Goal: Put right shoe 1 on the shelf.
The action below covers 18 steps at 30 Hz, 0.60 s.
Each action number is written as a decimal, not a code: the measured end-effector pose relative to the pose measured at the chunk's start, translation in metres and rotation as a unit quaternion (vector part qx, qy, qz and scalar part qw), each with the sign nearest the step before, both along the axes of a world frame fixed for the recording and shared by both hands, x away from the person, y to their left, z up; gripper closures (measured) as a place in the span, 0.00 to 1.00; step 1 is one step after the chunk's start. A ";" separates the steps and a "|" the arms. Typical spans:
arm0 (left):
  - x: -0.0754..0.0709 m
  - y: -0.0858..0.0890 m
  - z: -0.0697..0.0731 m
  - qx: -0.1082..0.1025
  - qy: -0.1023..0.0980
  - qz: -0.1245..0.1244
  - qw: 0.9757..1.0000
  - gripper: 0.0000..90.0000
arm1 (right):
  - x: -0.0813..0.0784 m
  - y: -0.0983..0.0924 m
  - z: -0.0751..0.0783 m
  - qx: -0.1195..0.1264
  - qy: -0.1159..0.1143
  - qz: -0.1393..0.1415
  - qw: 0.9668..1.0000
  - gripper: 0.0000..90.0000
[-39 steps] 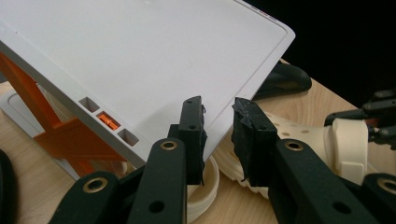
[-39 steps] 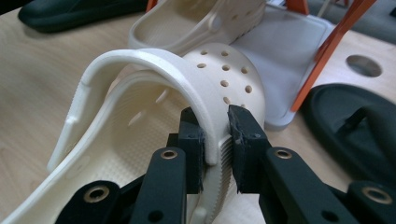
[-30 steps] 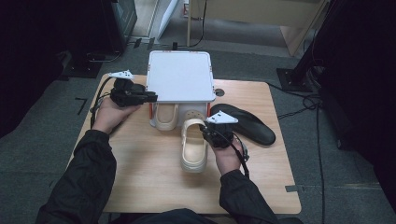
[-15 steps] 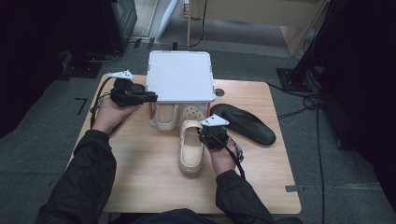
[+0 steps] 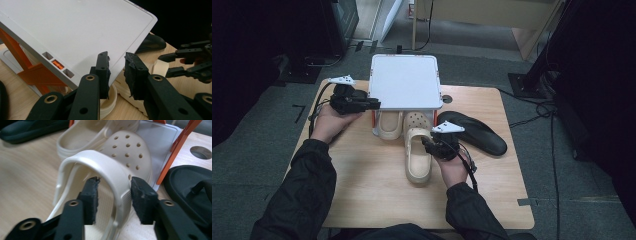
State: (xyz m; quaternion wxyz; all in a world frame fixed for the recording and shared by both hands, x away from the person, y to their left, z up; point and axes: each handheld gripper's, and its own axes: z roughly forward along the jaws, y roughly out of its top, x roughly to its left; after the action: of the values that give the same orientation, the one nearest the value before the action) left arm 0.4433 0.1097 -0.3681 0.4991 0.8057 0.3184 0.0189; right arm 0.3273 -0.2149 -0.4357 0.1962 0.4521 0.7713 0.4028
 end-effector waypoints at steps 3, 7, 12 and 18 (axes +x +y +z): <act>0.000 0.000 0.000 0.000 0.000 -0.001 1.000 0.82 | -0.012 -0.006 0.003 0.001 0.000 0.005 1.000 0.60; 0.000 0.000 0.000 0.001 0.000 0.001 1.000 0.82 | -0.030 -0.015 0.006 0.014 0.009 0.016 1.000 0.60; -0.001 0.000 0.000 0.002 -0.001 0.001 1.000 0.82 | -0.055 -0.013 0.000 0.020 0.025 0.049 0.998 0.74; -0.001 0.000 0.000 0.002 -0.001 0.003 1.000 0.82 | -0.083 0.001 -0.019 0.012 0.027 0.090 0.996 0.83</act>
State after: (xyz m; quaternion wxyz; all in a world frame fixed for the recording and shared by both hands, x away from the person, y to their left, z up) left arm 0.4424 0.1094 -0.3680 0.4981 0.8057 0.3200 0.0214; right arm 0.2439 -0.2139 -0.4551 0.1329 0.3940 0.8090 0.4155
